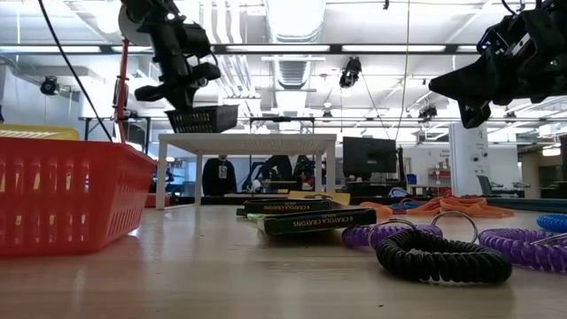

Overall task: Pick & Place Office Desk Supplies
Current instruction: Put the black bin on the shelf, then put the red bin on the shelf on the shelf

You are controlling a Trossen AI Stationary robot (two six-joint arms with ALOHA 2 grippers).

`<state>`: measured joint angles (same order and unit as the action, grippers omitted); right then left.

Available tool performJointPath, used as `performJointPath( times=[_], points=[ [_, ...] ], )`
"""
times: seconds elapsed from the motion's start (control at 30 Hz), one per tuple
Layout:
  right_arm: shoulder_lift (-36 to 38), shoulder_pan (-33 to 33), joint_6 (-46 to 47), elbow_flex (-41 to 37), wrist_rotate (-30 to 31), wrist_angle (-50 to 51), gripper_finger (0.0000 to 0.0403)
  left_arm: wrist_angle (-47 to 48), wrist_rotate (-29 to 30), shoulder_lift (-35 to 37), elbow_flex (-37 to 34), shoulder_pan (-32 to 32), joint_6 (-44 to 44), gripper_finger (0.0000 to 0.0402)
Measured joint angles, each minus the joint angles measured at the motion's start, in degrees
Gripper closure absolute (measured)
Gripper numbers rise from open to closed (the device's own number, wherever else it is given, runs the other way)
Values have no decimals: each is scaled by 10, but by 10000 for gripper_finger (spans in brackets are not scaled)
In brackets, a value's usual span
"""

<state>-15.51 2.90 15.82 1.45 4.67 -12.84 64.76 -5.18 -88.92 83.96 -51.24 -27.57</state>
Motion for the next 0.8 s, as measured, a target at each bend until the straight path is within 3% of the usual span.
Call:
performJointPath(
  times=[0.4,0.67,0.8],
  points=[
    [0,0,1,0,-2,0,376,-3,2,0,0,0,-25,306],
    [-1,0,5,0,-3,0,376,-1,3,47,34,-2,56,299],
    [-10,0,15,0,-3,0,376,-7,29,104,31,59,85,299]
  ],
)
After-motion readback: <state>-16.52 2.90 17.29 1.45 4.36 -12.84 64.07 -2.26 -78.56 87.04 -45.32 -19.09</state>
